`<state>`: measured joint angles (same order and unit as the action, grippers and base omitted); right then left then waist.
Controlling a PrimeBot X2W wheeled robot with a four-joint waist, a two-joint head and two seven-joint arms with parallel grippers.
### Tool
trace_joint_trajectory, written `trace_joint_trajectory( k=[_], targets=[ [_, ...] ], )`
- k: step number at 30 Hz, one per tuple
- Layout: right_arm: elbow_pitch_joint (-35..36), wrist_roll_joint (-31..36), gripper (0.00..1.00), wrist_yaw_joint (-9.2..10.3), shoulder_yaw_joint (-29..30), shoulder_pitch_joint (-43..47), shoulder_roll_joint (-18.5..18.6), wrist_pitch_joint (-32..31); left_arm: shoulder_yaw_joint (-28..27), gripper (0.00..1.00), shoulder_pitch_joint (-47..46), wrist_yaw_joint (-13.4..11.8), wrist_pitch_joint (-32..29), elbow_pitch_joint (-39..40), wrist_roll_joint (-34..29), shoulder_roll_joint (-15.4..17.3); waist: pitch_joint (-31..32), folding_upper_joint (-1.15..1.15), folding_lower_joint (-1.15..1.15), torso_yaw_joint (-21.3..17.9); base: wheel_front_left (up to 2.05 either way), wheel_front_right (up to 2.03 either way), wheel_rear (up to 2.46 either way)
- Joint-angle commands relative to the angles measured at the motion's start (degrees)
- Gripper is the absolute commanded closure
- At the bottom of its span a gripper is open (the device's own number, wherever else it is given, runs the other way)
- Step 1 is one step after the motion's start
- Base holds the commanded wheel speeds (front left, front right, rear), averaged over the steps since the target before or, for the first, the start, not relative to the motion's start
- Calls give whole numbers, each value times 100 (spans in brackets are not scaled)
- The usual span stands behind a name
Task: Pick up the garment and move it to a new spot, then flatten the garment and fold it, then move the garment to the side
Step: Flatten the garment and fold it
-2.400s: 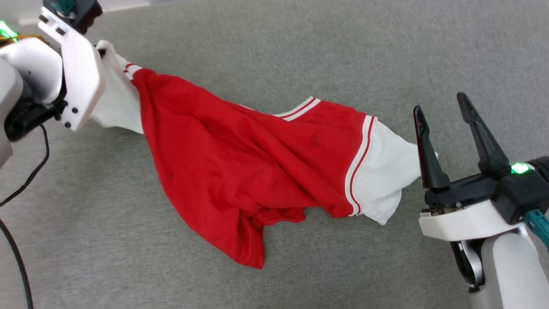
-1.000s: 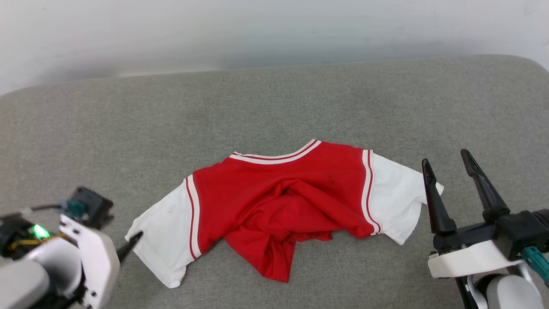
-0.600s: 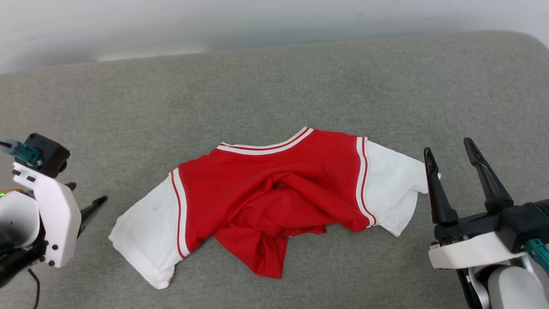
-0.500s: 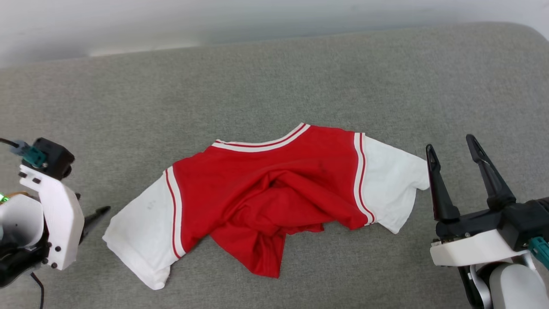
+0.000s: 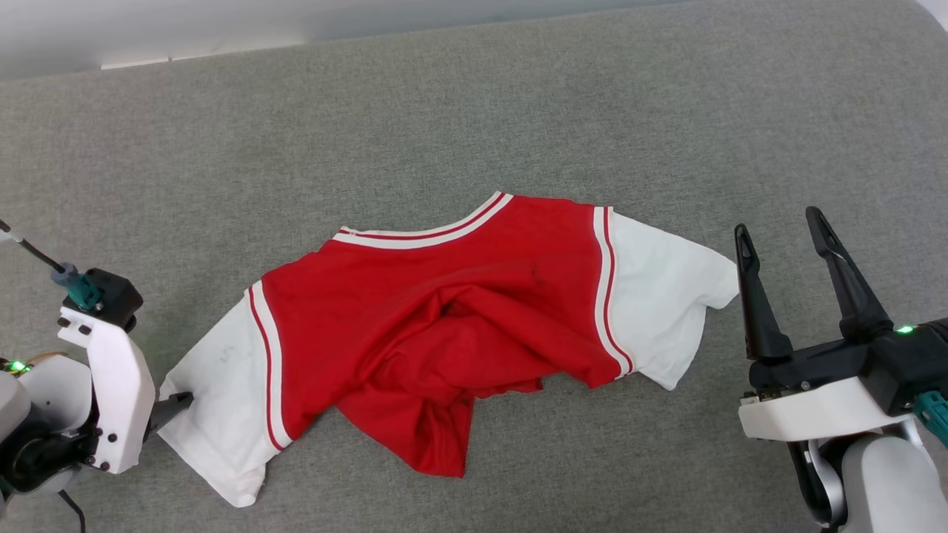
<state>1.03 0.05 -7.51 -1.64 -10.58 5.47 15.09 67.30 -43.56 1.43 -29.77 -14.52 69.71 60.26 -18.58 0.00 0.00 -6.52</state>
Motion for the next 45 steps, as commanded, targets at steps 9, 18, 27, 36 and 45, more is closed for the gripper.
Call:
trace_joint_trajectory(
  k=[9, 18, 27, 36, 45],
  targets=[
    [-52, 76, 0, 4, 95, -133, 90, 11, 173, 100, 190, 144, 327, -538, -173, -662, 162, 0, 0, 26, 0, 0, 0],
    [60, 179, 0, 4, 367, -487, 583, 10, -220, 100, -161, -49, 1242, -227, -551, -370, 447, 0, 0, 186, 0, 0, 0],
    [-685, -368, 0, 5, -821, -1593, 2157, -1085, -284, 100, -111, -420, 1488, 692, -780, -105, 507, 0, 0, 275, 0, 0, 0],
    [-957, -2729, 0, 4, -2959, -2853, 3683, -4112, -329, 100, -285, -666, 1423, 1306, -969, -35, 253, 0, 0, 425, 0, 0, 0],
    [-1626, -4939, 0, 4, -4175, -3818, 3826, -6409, -406, 100, -592, -713, 1455, 1491, -1206, -94, -248, 0, 0, 617, 0, 0, 0]
  ],
)
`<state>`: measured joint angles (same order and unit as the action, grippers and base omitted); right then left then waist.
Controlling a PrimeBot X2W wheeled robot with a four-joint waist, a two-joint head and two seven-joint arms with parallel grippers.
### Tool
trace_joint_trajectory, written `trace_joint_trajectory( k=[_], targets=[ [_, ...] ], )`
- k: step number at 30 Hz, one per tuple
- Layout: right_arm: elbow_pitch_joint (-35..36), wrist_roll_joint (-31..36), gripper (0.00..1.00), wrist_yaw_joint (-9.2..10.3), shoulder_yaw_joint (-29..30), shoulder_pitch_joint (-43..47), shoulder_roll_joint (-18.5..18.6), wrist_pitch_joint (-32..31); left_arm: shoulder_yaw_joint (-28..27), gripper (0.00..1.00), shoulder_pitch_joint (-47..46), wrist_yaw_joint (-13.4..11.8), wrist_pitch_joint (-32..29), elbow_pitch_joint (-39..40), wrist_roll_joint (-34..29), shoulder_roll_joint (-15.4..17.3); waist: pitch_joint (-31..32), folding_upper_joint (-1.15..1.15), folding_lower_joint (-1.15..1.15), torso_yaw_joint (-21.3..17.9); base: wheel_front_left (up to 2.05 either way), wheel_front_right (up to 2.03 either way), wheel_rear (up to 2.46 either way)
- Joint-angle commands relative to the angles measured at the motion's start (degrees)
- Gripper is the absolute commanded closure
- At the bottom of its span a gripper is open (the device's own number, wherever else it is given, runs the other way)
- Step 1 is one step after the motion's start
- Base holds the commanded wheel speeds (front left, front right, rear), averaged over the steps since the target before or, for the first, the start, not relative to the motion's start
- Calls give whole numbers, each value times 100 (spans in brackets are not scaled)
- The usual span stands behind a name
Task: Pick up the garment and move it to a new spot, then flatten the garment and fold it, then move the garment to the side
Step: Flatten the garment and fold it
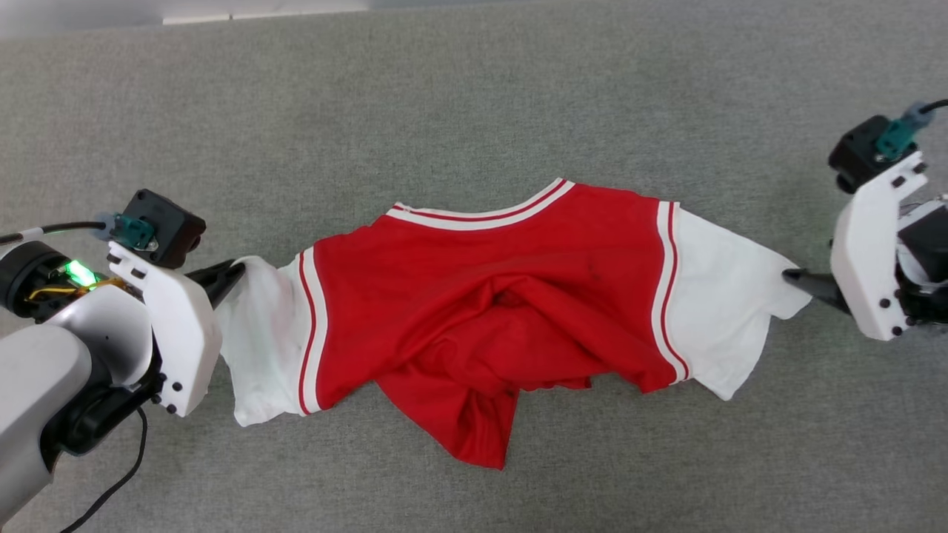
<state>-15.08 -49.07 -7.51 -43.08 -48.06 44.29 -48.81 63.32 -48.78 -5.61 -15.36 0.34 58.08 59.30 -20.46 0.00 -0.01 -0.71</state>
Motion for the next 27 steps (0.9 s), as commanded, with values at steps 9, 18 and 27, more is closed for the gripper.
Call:
trace_joint_trajectory(
  k=[9, 18, 27],
  targets=[
    [-935, -305, 0, -6, -943, 97, -530, -177, -11, 100, -209, 88, 38, -109, -81, -193, -280, 0, 1, 205, 0, 0, 0],
    [-1057, -401, 100, 4, -1170, -152, -433, 919, -48, 100, -74, 134, 314, -368, -44, -203, 44, 0, 1, 77, 0, 0, 0],
    [-676, -543, 100, 4, -1089, -531, -74, 1979, -228, 100, -222, 200, 764, -489, -166, -113, 552, 0, 1, -44, 0, 0, 0]
  ],
)
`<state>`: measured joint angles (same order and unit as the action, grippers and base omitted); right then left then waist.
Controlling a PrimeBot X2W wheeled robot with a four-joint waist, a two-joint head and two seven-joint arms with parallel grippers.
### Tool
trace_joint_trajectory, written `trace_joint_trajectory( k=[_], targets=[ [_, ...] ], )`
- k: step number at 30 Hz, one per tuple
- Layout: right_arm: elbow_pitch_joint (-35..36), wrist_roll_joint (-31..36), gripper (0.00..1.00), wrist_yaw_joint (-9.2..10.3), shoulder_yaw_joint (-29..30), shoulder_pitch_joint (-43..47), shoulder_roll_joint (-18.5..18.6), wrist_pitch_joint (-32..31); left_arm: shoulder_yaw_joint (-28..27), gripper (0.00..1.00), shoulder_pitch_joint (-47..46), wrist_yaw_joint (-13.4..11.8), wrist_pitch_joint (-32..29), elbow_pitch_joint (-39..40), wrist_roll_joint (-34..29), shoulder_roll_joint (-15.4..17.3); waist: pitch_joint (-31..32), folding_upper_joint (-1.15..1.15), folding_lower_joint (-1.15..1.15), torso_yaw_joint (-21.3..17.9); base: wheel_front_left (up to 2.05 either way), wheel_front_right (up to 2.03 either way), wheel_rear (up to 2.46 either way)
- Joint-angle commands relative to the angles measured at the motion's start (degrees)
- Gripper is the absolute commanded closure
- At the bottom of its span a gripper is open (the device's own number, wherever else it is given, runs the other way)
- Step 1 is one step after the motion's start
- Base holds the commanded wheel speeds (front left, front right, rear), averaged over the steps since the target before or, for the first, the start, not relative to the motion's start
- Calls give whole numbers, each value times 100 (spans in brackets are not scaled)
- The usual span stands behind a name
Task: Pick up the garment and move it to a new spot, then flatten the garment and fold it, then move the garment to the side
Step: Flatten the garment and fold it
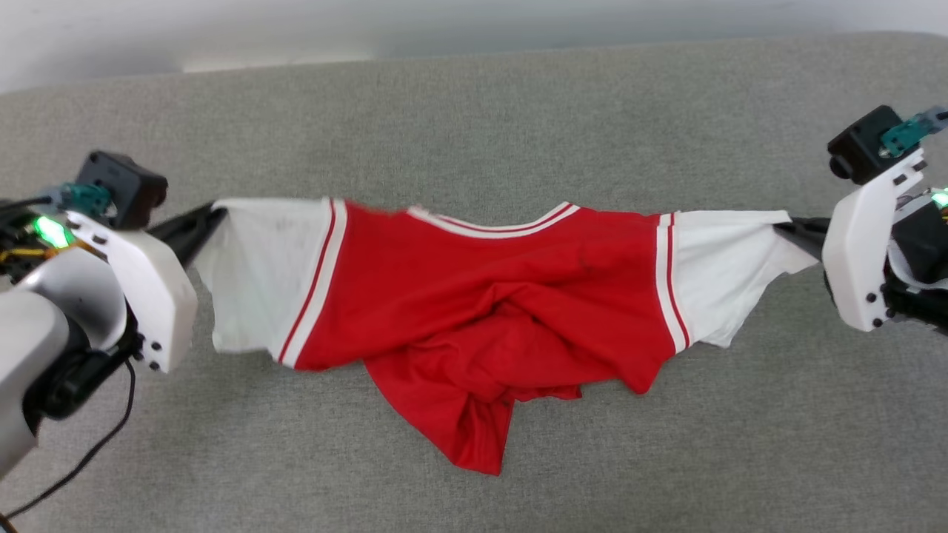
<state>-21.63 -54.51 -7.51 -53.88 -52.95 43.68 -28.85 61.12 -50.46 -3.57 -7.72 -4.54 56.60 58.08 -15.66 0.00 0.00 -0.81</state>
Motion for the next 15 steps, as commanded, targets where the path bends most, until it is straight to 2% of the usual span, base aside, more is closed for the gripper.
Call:
trace_joint_trajectory(
  k=[1, 8, 15],
  targets=[
    [44, -5, 100, 4, 0, -109, 78, 50, -47, 100, -98, 3, 63, 11, -45, 13, 118, 0, 0, -37, 0, 0, 0],
    [399, 29, 100, 4, 281, -521, 436, 492, -291, 100, -562, 100, 224, 126, -217, 21, 278, 0, 0, -62, 0, 0, 0],
    [527, 115, 100, 4, 693, -1136, 407, 587, -467, 100, -1450, 248, 1, 82, -549, -226, 101, 0, 0, -46, 0, 0, 0]
  ],
)
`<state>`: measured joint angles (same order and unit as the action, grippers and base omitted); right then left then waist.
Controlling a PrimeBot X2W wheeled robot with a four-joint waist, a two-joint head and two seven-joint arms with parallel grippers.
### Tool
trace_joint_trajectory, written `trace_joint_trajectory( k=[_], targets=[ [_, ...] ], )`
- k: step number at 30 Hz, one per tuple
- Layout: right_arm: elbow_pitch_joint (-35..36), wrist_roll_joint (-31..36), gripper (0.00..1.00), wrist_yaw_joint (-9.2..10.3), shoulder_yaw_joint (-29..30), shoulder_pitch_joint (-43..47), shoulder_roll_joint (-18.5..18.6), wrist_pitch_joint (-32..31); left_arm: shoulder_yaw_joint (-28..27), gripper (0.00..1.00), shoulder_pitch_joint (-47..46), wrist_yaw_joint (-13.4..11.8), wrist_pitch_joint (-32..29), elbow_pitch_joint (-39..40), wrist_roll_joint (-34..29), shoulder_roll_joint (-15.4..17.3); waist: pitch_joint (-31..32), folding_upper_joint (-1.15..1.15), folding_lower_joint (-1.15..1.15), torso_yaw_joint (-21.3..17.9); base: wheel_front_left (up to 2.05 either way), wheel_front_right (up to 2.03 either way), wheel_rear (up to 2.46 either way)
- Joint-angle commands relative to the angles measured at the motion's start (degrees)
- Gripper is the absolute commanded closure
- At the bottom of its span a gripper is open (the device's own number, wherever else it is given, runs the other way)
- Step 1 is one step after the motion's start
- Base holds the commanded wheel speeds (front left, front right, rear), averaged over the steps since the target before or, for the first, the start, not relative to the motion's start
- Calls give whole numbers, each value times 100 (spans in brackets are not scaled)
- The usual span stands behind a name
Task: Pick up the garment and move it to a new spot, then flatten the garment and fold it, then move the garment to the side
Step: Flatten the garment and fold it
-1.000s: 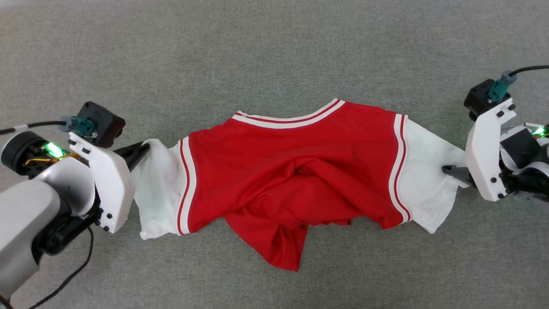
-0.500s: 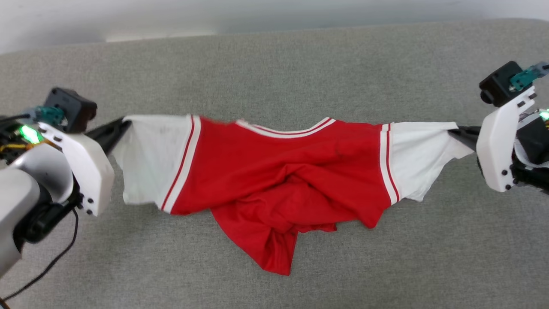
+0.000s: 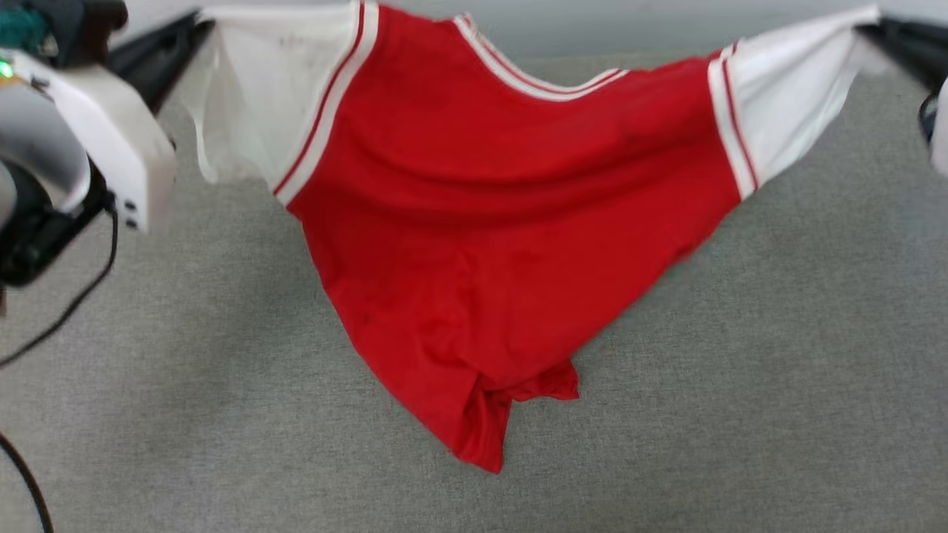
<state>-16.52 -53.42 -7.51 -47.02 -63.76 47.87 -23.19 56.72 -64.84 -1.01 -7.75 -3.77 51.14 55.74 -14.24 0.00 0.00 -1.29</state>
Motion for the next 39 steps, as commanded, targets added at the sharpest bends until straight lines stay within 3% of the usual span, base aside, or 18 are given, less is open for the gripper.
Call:
trace_joint_trajectory(
  k=[1, 12, 24, 33, 39],
  targets=[
    [-8, 65, 100, 4, 54, -174, -41, 3, -52, 100, -164, 24, -35, -53, -50, -45, -102, 0, 0, 1, 0, 0, 0],
    [-767, 1094, 100, 5, 555, -2203, -659, 136, -457, 100, -2105, 270, -94, -1094, -565, -875, -948, 0, 0, 22, 0, 0, 0],
    [-1995, 2111, 100, 5, 860, -4236, -1329, 729, -844, 100, -4020, 543, 378, -2443, -931, -1553, -1514, 0, 0, 39, 0, 0, 0],
    [-2770, 2236, 100, 5, 610, -4739, -1782, 1190, -887, 100, -4494, 714, 854, -3272, -930, -1789, -1510, 0, 0, 97, 0, 0, 0],
    [-3095, 2182, 100, 4, 169, -4129, -1956, 1709, -698, 100, -3914, 788, 1177, -3593, -778, -1921, -1375, 0, 0, 145, 0, 0, 0]
  ],
)
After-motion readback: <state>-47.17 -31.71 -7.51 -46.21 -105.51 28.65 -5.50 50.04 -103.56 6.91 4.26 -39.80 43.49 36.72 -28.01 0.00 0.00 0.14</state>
